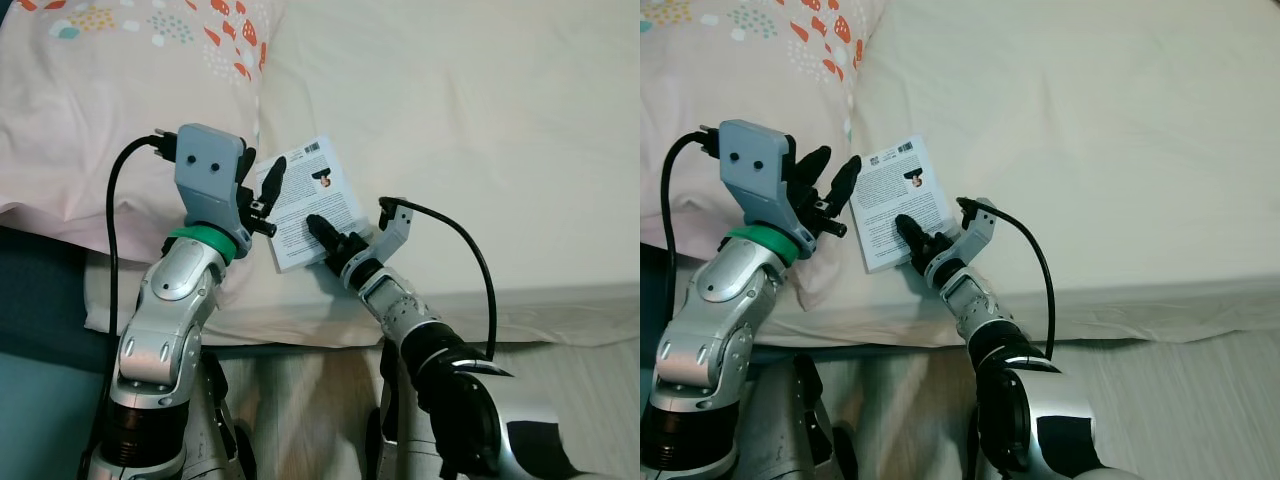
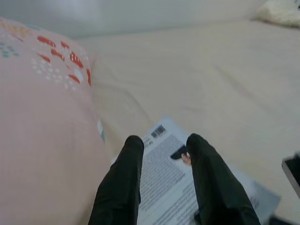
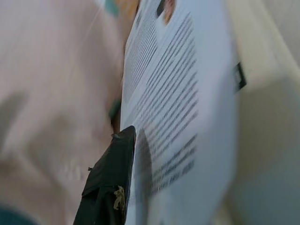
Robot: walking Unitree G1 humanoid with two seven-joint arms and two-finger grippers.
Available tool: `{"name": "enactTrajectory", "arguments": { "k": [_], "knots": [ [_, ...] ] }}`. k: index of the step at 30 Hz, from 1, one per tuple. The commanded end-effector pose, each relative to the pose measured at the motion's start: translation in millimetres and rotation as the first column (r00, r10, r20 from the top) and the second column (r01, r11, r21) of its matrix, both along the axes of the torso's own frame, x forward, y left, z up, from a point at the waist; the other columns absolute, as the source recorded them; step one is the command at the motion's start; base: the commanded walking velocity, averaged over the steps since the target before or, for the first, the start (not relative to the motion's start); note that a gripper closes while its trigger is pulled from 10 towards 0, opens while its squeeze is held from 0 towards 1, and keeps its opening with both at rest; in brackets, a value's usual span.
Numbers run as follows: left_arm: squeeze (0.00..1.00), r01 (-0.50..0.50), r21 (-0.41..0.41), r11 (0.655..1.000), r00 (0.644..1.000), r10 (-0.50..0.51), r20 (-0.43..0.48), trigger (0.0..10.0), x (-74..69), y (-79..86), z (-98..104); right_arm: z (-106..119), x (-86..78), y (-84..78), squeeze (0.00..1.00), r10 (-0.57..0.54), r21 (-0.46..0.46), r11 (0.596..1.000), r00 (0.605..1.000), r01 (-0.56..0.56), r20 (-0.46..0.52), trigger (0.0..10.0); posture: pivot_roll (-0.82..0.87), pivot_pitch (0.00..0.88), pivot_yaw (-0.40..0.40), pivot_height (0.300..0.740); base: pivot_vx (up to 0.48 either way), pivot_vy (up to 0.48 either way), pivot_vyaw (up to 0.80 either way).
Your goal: Clean up the room
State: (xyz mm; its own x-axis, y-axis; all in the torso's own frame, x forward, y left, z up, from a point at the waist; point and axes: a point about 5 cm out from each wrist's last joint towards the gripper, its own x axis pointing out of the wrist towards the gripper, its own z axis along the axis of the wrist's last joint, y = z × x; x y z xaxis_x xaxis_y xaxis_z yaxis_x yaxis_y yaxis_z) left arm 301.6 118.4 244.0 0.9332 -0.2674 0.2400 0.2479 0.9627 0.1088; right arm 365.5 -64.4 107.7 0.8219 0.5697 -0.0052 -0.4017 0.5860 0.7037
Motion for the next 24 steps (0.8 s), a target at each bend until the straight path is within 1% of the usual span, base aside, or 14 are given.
{"name": "enactTrajectory", "arguments": {
  "k": [1,3,5,6,7,8,9,10,11,12,15,20,22,24],
  "knots": [
    [0.00,0.008,-0.013,1.000,1.000,-0.008,-0.015,10.0,1.2,-2.4,-6,-21,-11.8,-0.7,0.00,0.053,-0.018,0.998,0.995,-0.055,-0.084,10.0,-0.04,0.234,0.039,0.410,0.000,0.000,0.00],
    [0.00,0.010,-0.016,1.000,1.000,-0.010,-0.016,10.0,1.8,-3.5,-6,-21,-12.0,-2.5,0.00,0.065,-0.033,0.997,0.996,-0.068,-0.066,10.0,-0.05,0.224,0.035,0.410,0.000,0.000,0.00],
    [0.00,0.016,-0.023,1.000,1.000,-0.016,-0.015,10.0,2.8,-7.0,-6,-21,-15.2,-4.4,0.00,0.153,-0.138,0.979,0.988,-0.151,0.000,10.0,-0.06,0.218,0.033,0.410,0.000,0.000,0.00],
    [0.00,0.016,-0.023,1.000,1.000,-0.016,-0.015,10.0,2.8,-7.0,-6,-21,-15.2,-4.4,0.00,0.153,-0.138,0.979,0.988,-0.151,0.000,10.0,-0.06,0.218,0.033,0.410,0.000,0.000,0.00],
    [0.00,0.020,-0.028,0.999,1.000,-0.020,-0.012,10.0,3.0,-8.6,-6,-23,-18.5,-3.9,0.00,0.221,-0.215,0.954,0.975,-0.210,0.030,10.0,-0.07,0.215,0.031,0.410,0.000,0.000,0.00],
    [0.00,0.020,-0.028,0.999,1.000,-0.020,-0.012,10.0,3.0,-8.6,-6,-23,-18.5,-3.9,0.00,0.221,-0.215,0.954,0.975,-0.210,0.030,10.0,-0.07,0.215,0.031,0.410,0.000,0.000,0.00],
    [0.00,0.023,-0.031,0.999,1.000,-0.023,-0.010,10.0,3.5,-10.1,-5,-25,-21.5,-3.6,0.00,0.283,-0.280,0.925,0.958,-0.259,0.049,10.0,-0.07,0.208,0.029,0.410,0.000,0.000,0.00],
    [0.00,0.024,-0.038,0.999,1.000,-0.024,-0.003,10.0,4.8,-11.4,-5,-25,-28.1,-5.9,0.00,0.423,-0.378,0.852,0.902,-0.362,0.089,10.0,-0.08,0.188,0.023,0.410,0.000,0.000,0.00],
    [0.00,0.023,-0.040,0.999,1.000,-0.023,-0.001,10.0,5.3,-11.5,-5,-24,-30.4,-7.5,0.00,0.466,-0.404,0.826,0.879,-0.392,0.101,10.0,-0.08,0.188,0.023,0.410,0.000,0.000,0.00],
    [0.00,0.023,-0.040,0.999,1.000,-0.023,-0.001,10.0,5.3,-11.5,-5,-24,-30.4,-7.5,0.00,0.466,-0.404,0.826,0.879,-0.392,0.101,10.0,-0.08,0.188,0.023,0.410,0.000,0.000,0.00],
    [0.00,0.020,-0.041,0.999,1.000,-0.020,0.002,10.0,5.9,-11.0,-5,-23,-37.4,-15.2,0.00,0.528,-0.439,0.784,0.843,-0.439,0.101,10.0,-0.08,0.168,0.019,0.410,0.000,0.000,0.00],
    [0.00,0.015,-0.041,0.999,1.000,-0.015,0.014,10.0,7.8,-8.7,-7,-18,-76.1,-43.3,0.00,0.640,-0.537,0.687,0.758,-0.489,0.129,10.0,-0.10,0.116,0.014,0.410,0.000,0.000,0.00],
    [0.00,0.015,-0.042,0.999,1.000,-0.014,0.017,10.0,8.1,-8.7,-6,-15,-81.2,-48.4,0.00,0.633,-0.547,0.692,0.760,-0.471,0.146,10.0,-0.11,0.105,0.012,0.410,0.000,0.000,0.00],
    [0.00,0.014,-0.043,0.999,1.000,-0.014,0.019,10.0,9.5,-8.9,-8,-6,-87.5,-58.0,0.00,0.602,-0.549,0.721,0.775,-0.423,0.192,10.0,-0.11,0.083,0.008,0.410,0.000,0.000,0.00]
  ]
}}
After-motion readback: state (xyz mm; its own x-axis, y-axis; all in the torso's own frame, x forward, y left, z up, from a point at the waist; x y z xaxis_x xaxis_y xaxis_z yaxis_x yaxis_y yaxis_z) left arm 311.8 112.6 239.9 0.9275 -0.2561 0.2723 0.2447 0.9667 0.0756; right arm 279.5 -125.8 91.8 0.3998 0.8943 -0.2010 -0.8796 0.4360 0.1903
